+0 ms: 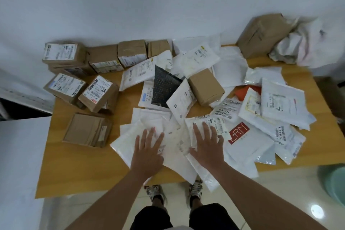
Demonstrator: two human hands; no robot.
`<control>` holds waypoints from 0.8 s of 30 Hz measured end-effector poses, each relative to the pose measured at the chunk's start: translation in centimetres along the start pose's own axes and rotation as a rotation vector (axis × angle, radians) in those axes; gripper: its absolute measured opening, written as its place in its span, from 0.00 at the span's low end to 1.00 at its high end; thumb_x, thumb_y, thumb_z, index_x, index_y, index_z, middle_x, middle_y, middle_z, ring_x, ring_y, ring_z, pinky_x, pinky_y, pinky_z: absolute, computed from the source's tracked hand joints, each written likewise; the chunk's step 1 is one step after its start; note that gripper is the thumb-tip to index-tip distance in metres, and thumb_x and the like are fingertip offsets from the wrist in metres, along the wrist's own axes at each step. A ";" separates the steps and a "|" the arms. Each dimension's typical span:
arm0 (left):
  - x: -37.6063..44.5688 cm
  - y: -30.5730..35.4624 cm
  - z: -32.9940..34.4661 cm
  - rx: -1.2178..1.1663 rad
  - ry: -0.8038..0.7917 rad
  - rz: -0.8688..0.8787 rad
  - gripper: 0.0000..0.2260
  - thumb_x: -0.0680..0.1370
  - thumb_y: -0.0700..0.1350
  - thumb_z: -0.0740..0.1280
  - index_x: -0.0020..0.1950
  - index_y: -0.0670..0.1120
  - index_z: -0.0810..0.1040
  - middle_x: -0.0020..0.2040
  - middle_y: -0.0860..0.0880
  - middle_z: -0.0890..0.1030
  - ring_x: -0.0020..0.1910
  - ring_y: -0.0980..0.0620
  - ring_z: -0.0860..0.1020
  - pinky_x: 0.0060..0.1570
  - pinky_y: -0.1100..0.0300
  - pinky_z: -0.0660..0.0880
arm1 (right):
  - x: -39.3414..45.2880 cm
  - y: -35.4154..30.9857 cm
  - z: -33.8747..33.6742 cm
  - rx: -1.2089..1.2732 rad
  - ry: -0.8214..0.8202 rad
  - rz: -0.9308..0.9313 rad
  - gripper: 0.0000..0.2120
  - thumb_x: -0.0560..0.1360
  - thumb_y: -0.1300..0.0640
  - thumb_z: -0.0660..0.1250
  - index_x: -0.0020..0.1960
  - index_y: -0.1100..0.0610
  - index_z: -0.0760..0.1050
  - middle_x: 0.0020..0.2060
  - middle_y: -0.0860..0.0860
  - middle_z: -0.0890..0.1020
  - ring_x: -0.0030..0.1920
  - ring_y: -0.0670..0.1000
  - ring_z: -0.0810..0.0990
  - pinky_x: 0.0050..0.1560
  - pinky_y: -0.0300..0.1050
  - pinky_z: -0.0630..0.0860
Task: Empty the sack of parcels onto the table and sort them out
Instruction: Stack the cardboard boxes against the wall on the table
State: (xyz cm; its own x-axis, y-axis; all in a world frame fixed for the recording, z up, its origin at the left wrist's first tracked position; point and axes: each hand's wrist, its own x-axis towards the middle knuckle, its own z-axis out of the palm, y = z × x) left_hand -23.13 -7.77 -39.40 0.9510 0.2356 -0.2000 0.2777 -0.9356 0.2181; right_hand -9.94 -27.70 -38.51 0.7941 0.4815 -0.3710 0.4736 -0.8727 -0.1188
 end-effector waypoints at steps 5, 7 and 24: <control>0.3 3.0 1.1 -0.045 -0.178 -0.096 0.33 0.73 0.66 0.57 0.77 0.58 0.61 0.79 0.47 0.56 0.78 0.39 0.52 0.74 0.41 0.55 | 0.8 4.3 -0.4 -0.013 -0.025 0.084 0.36 0.74 0.42 0.65 0.79 0.46 0.56 0.79 0.57 0.54 0.76 0.68 0.53 0.70 0.72 0.59; 0.4 3.5 1.3 -0.056 -0.223 -0.188 0.36 0.71 0.69 0.54 0.77 0.57 0.61 0.78 0.44 0.57 0.77 0.36 0.53 0.74 0.42 0.52 | 1.3 5.5 -0.5 0.022 -0.041 0.077 0.34 0.78 0.44 0.60 0.80 0.46 0.50 0.80 0.56 0.47 0.78 0.67 0.45 0.73 0.69 0.52; 2.3 5.2 1.8 0.152 -0.200 0.158 0.48 0.59 0.68 0.74 0.74 0.49 0.67 0.74 0.41 0.65 0.73 0.37 0.64 0.70 0.38 0.61 | -1.5 8.9 1.8 -0.050 -0.088 0.012 0.46 0.68 0.25 0.51 0.77 0.52 0.58 0.77 0.59 0.60 0.74 0.69 0.61 0.58 0.80 0.64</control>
State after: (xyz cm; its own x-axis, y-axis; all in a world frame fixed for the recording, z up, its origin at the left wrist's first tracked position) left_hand -19.74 -12.57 -40.44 0.9311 0.0414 -0.3623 0.0903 -0.9888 0.1191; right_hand -7.61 -36.39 -40.63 0.7645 0.4601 -0.4515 0.4843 -0.8722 -0.0689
